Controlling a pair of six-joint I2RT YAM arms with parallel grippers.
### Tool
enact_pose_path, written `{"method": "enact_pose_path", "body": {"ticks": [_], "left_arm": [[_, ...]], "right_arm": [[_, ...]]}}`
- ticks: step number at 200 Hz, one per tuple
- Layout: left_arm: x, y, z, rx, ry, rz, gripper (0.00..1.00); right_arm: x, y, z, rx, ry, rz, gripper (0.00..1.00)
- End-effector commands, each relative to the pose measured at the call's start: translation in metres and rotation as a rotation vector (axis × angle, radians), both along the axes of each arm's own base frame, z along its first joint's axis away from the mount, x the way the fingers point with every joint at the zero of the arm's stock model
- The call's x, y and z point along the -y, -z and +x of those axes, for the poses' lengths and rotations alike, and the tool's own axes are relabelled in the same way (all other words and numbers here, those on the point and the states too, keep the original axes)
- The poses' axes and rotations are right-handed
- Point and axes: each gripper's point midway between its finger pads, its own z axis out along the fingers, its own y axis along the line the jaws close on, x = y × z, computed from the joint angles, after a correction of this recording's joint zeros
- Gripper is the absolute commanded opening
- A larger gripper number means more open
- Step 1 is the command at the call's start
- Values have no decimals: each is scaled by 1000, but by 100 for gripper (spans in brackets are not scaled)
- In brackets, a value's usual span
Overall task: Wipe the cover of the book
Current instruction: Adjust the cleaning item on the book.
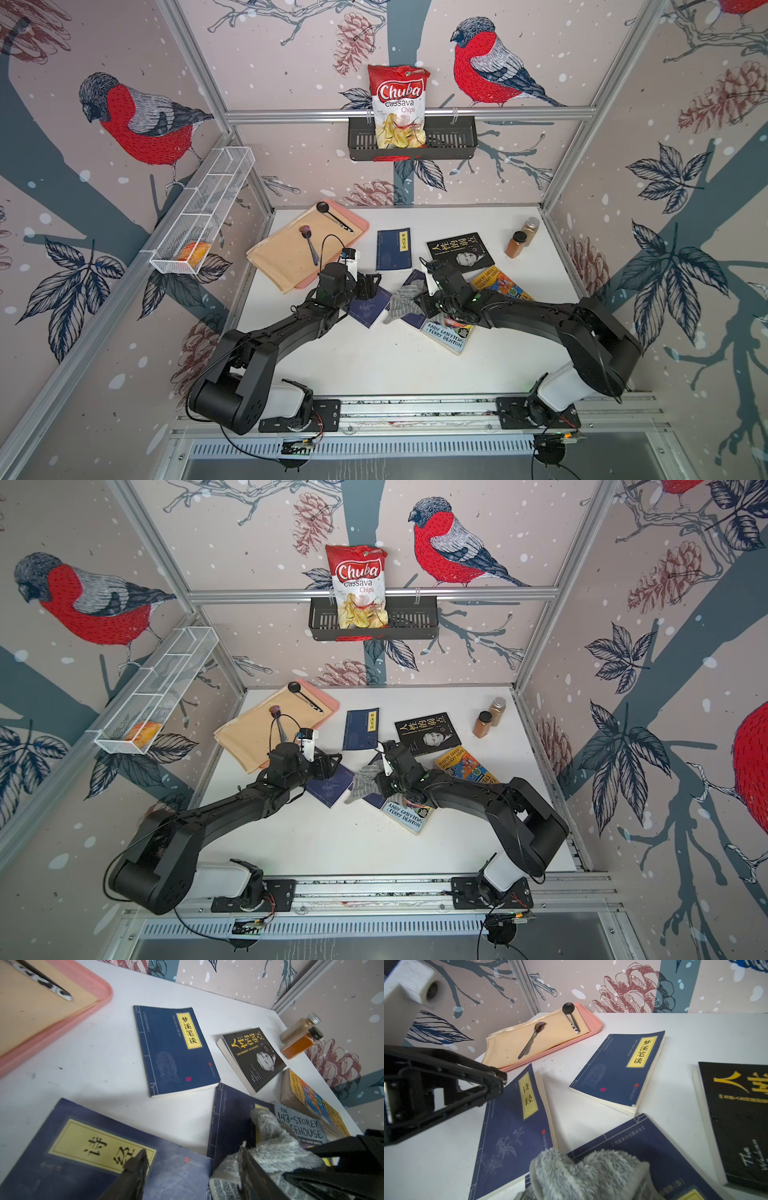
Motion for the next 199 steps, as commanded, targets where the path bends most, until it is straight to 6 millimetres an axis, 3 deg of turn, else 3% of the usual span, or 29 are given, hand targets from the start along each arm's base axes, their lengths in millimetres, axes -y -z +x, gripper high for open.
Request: {"method": "enact_pose_path", "body": {"ticks": [1, 16, 54, 77, 100, 119, 156, 199], "left_arm": [[17, -2, -6, -13, 58, -70, 64], [24, 0, -9, -27, 77, -92, 63], [41, 0, -9, -46, 126, -107, 63], [52, -3, -10, -53, 156, -123, 64], [60, -3, -12, -70, 173, -133, 64], [63, 2, -12, -100, 174, -136, 64], [67, 16, -11, -165, 168, -143, 64], [84, 28, -17, -226, 241, -180, 52]], "right_arm": [[-9, 0, -6, -61, -41, 77, 33], [-6, 7, -9, -82, -41, 67, 39], [2, 11, -17, -109, -53, 61, 73], [5, -13, -20, -70, -61, 122, 87], [16, -43, -16, -24, -27, 172, 91], [34, -49, -10, -7, 43, 141, 94], [60, -24, -13, -75, 140, 88, 90], [62, 6, -19, -152, 174, 97, 61]]}}
